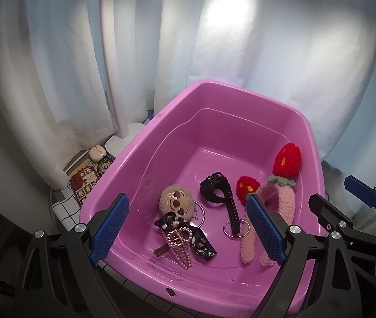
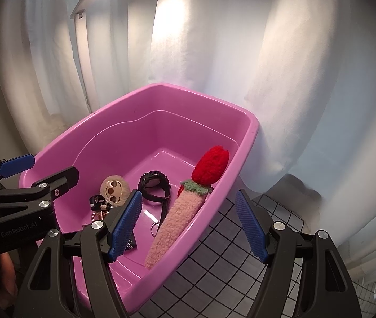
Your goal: Organize jewelry
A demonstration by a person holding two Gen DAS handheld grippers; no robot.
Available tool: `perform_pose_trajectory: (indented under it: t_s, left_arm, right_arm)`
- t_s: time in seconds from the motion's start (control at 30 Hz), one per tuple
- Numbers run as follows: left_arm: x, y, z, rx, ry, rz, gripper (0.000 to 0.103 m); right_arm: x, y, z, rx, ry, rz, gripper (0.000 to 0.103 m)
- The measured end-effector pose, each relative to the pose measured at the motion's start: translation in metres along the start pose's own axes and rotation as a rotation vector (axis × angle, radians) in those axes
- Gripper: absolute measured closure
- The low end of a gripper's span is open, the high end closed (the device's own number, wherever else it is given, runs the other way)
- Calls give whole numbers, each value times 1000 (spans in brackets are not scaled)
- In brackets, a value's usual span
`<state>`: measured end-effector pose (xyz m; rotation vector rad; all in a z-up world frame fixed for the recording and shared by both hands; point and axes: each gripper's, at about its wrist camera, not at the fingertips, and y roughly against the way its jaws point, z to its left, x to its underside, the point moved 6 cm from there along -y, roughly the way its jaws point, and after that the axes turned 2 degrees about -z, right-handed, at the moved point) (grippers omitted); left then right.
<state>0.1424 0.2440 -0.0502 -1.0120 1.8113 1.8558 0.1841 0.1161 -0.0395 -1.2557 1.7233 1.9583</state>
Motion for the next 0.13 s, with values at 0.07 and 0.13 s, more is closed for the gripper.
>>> perform_pose_trajectory:
  t_s: [0.07,0.13]
  left_arm:
    - [0,-1,0,-4,2,4,14]
    - [0,-2,0,-2,2,6,14]
  right_arm:
    - [0,0,0,1,-2,-1,34]
    - [0,-1,0,1,-3,1,34]
